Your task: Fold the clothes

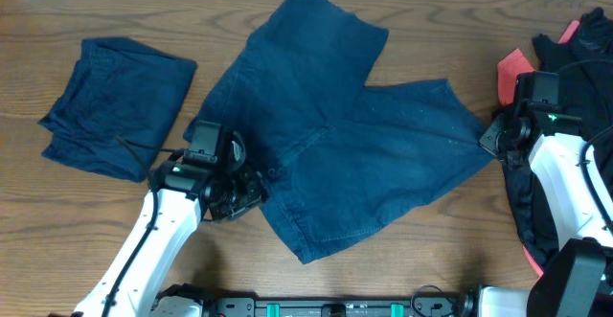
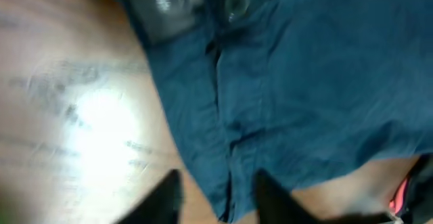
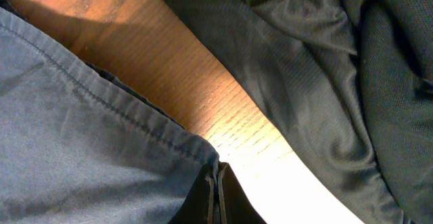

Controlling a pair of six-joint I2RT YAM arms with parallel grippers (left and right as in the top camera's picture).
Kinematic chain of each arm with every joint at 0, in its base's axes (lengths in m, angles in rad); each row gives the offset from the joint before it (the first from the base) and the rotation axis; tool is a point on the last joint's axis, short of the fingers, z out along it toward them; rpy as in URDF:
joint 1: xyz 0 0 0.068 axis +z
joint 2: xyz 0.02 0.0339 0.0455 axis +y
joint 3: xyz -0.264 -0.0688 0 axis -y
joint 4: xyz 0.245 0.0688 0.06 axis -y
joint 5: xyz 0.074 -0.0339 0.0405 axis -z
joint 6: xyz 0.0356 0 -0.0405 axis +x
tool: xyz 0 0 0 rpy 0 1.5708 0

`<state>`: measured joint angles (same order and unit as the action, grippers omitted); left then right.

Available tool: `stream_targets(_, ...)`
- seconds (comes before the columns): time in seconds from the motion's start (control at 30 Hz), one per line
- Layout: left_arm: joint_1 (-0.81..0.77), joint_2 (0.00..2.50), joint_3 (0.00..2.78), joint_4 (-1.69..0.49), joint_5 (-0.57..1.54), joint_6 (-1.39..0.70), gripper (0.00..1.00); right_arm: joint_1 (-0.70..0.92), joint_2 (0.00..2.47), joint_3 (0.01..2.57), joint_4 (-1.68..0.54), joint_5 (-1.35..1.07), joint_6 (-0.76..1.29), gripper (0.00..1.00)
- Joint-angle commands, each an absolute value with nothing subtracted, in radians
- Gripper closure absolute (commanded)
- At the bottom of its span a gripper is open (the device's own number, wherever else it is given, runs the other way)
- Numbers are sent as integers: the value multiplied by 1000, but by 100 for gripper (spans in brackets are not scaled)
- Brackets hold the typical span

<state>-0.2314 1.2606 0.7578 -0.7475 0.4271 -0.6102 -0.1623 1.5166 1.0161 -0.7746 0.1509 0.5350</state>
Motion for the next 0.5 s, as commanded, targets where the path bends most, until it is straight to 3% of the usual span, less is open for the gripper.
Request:
stream_targets(0.0,-234,1324,746,-718,392,-640,73,-167,1505,1017,-779,176,547,99)
stream_targets(0.2,-234,1475,746,-639,326,-659,93,-162,1505,1017,-782,176,545,99)
stream_targets(0.47,-234,1623,746,-454,297,-667,94,-162,1505,1017,-791,171,545,99)
